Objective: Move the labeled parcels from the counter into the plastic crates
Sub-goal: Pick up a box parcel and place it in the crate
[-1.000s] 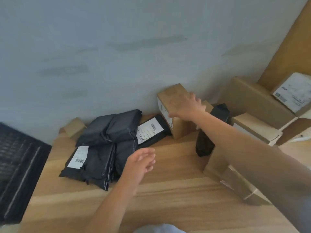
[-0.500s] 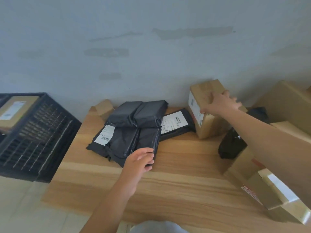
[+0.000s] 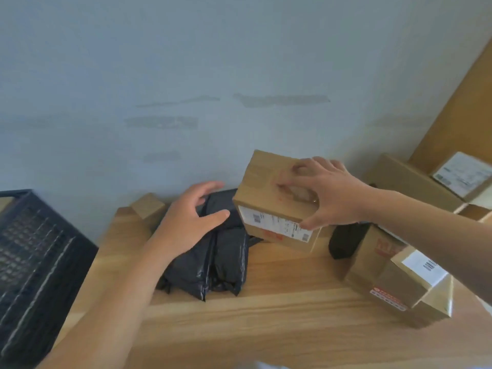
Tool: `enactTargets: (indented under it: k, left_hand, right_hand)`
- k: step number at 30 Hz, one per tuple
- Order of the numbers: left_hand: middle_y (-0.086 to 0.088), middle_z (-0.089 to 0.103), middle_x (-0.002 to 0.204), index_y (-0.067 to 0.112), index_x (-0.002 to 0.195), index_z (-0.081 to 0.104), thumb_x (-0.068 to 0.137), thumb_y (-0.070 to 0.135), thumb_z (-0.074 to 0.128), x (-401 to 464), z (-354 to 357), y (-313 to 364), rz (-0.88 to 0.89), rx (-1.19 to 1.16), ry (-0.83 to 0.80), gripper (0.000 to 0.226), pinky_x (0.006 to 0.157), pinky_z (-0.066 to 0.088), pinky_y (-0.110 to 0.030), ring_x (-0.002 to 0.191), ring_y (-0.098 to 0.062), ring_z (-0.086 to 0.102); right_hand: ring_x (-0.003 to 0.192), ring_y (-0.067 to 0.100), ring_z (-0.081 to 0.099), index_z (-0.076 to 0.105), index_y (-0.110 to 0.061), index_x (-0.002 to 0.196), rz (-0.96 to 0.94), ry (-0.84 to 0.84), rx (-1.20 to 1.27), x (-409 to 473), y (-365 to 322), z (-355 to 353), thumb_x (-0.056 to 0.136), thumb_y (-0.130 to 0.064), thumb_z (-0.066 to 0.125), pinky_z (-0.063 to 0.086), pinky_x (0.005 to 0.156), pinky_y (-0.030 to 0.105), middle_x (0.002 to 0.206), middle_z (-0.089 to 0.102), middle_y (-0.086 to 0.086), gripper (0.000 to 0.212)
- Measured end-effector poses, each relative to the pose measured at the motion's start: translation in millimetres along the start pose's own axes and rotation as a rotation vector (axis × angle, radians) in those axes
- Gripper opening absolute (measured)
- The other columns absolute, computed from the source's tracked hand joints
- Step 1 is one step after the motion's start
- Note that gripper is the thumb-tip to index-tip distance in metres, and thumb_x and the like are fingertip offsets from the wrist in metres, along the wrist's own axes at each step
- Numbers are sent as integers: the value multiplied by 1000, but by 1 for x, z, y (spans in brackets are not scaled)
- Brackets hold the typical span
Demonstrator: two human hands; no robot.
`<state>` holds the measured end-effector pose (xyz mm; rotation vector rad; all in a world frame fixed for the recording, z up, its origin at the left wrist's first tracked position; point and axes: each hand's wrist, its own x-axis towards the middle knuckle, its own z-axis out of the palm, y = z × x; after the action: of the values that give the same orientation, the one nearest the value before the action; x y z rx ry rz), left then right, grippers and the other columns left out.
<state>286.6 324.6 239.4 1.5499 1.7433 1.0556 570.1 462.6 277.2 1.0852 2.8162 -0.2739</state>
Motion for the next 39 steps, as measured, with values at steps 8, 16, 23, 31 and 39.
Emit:
enactTargets:
  k: [8,16,23,31,39]
  left_hand:
    - [30,-21,163,43,159,-20,67,72,82,-13,-32,6,345,788,-556,140,117,-9,-23,147,9,-17]
    - [32,-21,158,39,157,-27,66,74,80,-48,-58,-29,409,735,-560,145,119,-13,-27,145,7,-18]
    - [11,16,158,46,158,-15,60,66,82,-70,-84,-64,342,593,-420,140,126,17,-37,150,-15,15]
    - [31,55,138,48,157,27,45,50,95,-92,-165,-130,-59,-259,-172,131,108,48,-31,125,11,53]
    - [-2,59,151,35,158,29,58,50,97,-131,-197,-158,-98,-739,-135,122,108,51,-51,137,-29,58]
  right_hand:
    - [134,31,29,36,-53,149,-225,-93,-348,-27,-124,-5,61,-69,64,26,113,48,156,26,0,93]
    - [132,28,29,42,-48,147,-215,-146,-385,-18,-192,-5,65,-67,68,25,112,45,155,25,-2,89]
    - [155,22,9,40,-45,151,-261,-161,-352,5,-232,-11,75,-57,73,2,126,50,162,26,-11,84]
    - [151,-15,-1,11,-66,154,-91,357,251,21,-218,-9,76,-70,73,7,128,42,171,10,-23,99]
    - [149,11,39,37,-68,145,41,157,1150,26,-218,42,56,-84,79,30,122,60,159,41,-24,99]
